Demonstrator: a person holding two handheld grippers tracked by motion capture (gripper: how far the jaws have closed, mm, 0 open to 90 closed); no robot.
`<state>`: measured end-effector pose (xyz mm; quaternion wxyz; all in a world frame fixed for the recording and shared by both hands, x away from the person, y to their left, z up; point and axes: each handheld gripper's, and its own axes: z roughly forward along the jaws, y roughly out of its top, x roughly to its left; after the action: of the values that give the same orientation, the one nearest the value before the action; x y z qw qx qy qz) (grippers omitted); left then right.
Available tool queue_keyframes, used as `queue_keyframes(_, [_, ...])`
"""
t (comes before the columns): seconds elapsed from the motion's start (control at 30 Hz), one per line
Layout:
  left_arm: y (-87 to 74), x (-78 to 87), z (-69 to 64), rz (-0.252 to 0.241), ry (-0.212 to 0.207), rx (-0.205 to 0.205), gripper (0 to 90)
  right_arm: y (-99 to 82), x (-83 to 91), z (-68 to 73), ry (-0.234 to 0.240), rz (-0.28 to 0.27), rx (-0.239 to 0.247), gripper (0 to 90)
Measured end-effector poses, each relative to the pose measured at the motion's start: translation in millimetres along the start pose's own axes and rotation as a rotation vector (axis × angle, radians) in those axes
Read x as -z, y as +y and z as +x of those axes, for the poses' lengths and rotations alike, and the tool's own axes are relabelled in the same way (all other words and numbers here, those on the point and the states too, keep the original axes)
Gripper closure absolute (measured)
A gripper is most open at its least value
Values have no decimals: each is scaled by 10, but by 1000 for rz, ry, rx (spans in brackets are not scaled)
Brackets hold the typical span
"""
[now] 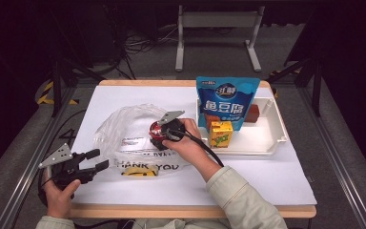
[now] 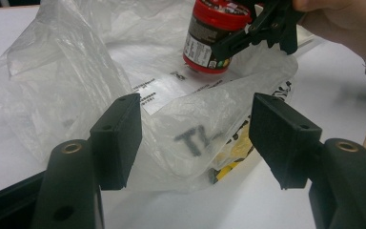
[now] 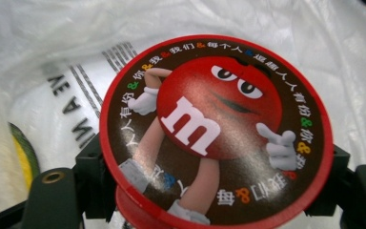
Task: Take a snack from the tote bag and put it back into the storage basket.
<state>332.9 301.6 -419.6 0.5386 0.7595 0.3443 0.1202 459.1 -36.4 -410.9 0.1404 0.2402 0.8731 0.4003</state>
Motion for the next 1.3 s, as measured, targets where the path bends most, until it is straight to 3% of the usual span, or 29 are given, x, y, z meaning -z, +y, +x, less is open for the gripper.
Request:
queue_keyframes(0.6, [0,3,-1,-1,1,0,364,253,327,60,20,-66,16,257])
queue_keyframes(1.3, [4,4,-5,0,2,0,364,358,800,25,10,-90,1,258])
